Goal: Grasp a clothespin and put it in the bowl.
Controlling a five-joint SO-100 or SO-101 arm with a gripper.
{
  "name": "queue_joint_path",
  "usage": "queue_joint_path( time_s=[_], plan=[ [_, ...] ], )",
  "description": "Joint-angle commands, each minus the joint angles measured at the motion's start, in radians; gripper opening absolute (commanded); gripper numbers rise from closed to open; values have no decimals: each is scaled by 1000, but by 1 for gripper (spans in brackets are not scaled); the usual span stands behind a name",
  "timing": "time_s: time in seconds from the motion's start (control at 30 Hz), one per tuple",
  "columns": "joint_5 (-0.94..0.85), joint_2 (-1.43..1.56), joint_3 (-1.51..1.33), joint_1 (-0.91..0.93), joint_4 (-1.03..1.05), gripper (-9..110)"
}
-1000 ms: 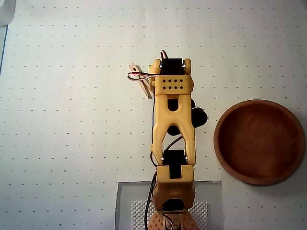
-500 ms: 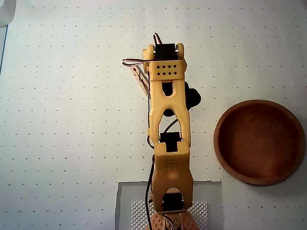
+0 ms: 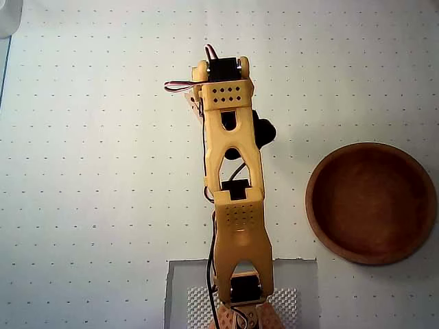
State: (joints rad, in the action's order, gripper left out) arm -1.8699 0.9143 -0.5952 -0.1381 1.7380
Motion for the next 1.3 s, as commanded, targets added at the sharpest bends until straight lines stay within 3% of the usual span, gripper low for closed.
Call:
queue_joint_path(
  time_s=[0.0, 1.03, 1.27],
  plan=[
    [0, 2, 86, -12, 0, 20],
    [46, -373, 430, -5, -3, 21],
    [81, -403, 434, -3, -123, 21]
  ],
)
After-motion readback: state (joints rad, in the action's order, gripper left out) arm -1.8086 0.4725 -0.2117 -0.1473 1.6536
